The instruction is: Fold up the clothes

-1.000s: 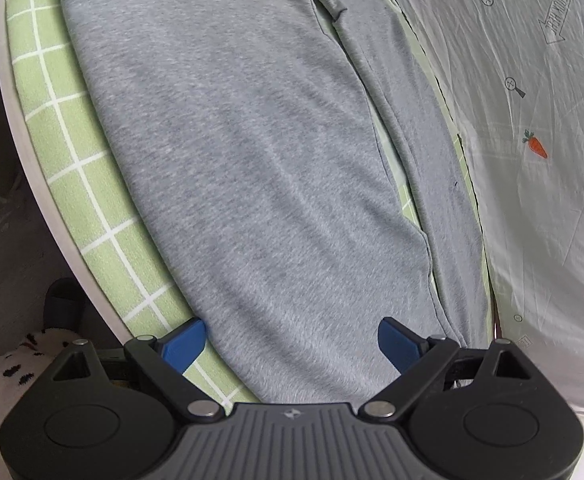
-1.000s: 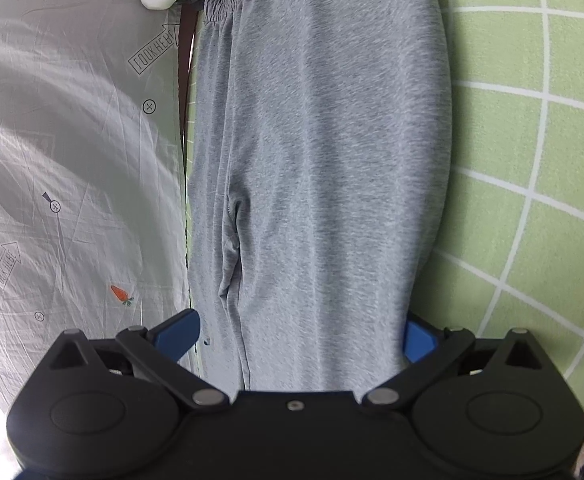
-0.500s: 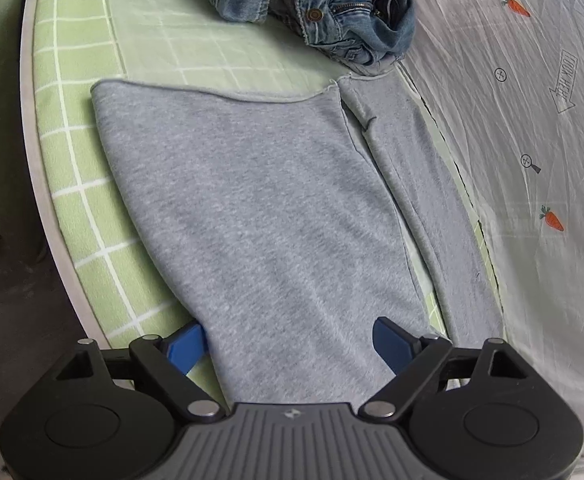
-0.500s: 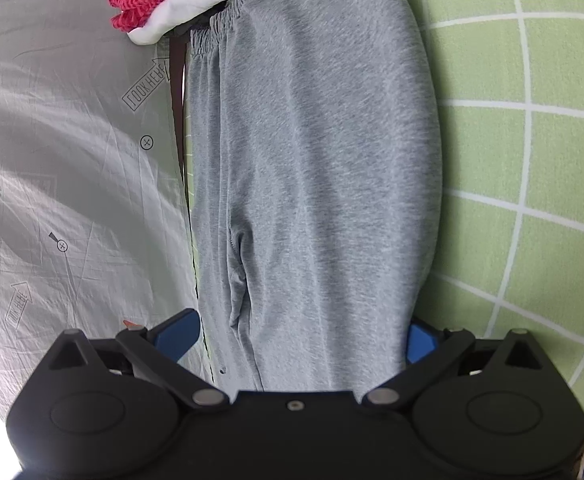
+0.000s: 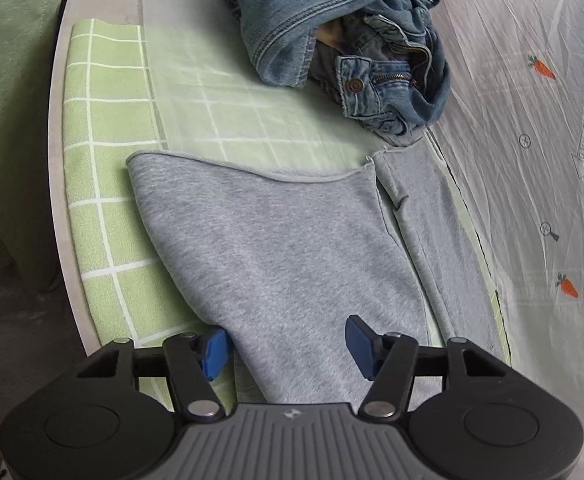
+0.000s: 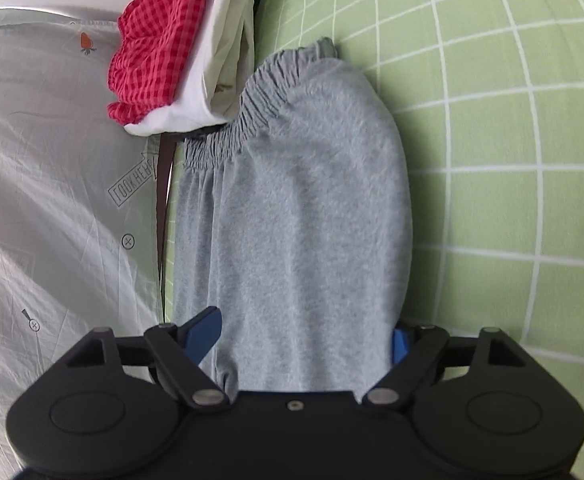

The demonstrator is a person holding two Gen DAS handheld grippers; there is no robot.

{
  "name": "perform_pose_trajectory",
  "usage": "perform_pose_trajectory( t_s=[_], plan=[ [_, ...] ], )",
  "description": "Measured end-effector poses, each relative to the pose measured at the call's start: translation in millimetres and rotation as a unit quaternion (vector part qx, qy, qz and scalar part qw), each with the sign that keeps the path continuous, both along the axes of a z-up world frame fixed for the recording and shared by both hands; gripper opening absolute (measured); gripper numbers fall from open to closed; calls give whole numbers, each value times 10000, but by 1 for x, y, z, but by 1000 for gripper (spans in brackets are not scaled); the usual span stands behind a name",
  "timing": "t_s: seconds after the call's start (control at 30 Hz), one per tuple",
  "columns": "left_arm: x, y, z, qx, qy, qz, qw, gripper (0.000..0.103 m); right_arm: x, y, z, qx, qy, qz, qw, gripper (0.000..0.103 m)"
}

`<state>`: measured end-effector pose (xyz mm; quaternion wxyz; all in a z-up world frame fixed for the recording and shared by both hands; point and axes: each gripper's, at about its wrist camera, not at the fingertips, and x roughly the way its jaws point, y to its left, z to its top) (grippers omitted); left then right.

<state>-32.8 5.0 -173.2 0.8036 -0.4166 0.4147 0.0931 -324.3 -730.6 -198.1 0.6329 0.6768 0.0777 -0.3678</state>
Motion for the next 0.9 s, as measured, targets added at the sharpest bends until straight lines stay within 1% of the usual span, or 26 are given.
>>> perform_pose_trajectory(
  t_s=[0.1, 0.13, 0.17, 0.2, 0.23, 0.27, 0.3, 0.33, 0.37, 0.4, 0.47, 0.57, 0.73, 0.83, 0.9],
  plan=[
    [4, 6, 1, 6, 58, 273, 9996, 55, -6, -12, -2, -16, 23, -203, 9998, 72],
    [5, 7, 1, 22, 86, 350, 9993, 54, -8, -15, -3, 3, 34, -261, 9997, 66],
    [5, 9, 1, -5, 97, 410, 9991, 52, -10, -18, -4, 22, 45, -319, 9995, 57],
    [5, 10, 0, -28, 111, 468, 9988, 50, -9, -19, -6, 21, 106, -343, 9994, 52],
    [5, 11, -1, -35, 133, 517, 9986, 43, -8, -21, -7, 18, 170, -365, 9992, 42],
    [4, 12, -1, -20, 170, 556, 9983, 35, -7, -23, -8, 16, 233, -387, 9990, 33],
    [4, 13, -2, 8, 222, 597, 9980, 30, -6, -24, -10, 47, 244, -430, 9988, 29],
    [4, 13, -2, 31, 255, 630, 9977, 19, -4, -25, -11, 80, 252, -473, 9985, 25],
    [2, 14, -2, 47, 247, 648, 9976, 12, -5, -26, -12, 106, 243, -507, 9984, 23],
    [1, 14, 0, 59, 231, 658, 9975, 13, -5, -26, -13, 131, 234, -539, 9982, 21],
    [-1, 15, 6, 114, 195, 610, 9979, 10, -5, -26, -8, 30, 355, -492, 9982, 9],
    [-1, 13, 17, 260, 237, 509, 9981, 10, -1, -27, 5, -250, 624, -363, 9971, 5],
    [-3, 9, 30, 383, 407, 424, 9975, 10, -4, -28, 26, -641, 936, -141, 9934, 4],
    [-8, 11, 35, 486, 395, 398, 9972, 9, -10, -29, 33, -793, 1013, -55, 9917, 4],
    [-11, 12, 38, 586, 363, 361, 9970, 9, -14, -27, 33, -809, 1022, -21, 9915, 4]
  ],
)
